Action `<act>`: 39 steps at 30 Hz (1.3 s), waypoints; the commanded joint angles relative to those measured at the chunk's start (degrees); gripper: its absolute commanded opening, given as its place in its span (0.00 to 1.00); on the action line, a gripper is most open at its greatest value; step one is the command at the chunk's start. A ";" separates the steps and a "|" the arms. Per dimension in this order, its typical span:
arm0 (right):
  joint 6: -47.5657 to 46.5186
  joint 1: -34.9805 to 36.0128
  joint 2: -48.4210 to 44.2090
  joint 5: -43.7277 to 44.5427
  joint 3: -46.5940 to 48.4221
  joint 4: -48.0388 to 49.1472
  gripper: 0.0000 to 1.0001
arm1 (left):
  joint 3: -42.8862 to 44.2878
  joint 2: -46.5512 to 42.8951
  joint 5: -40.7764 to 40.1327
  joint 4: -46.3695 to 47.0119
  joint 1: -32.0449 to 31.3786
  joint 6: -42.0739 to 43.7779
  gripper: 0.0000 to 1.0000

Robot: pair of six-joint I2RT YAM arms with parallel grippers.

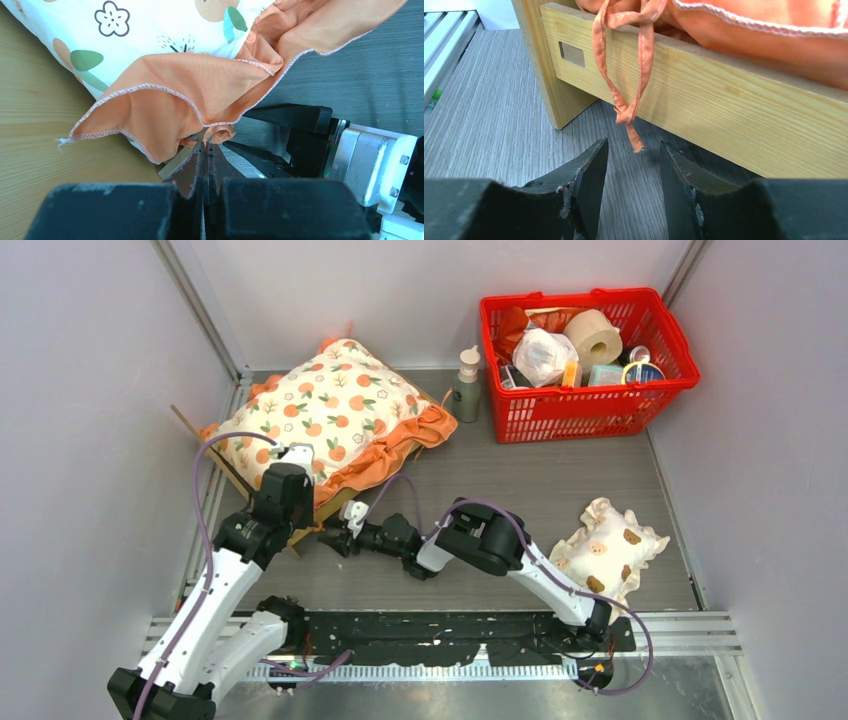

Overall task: Set up the pet bed
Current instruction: Tie the ropes to the bed frame.

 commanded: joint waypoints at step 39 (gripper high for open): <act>10.54 1.67 -3.68 16.22 -8.19 3.80 0.05 | 7.06 -4.49 -10.48 -2.41 0.25 -1.01 0.00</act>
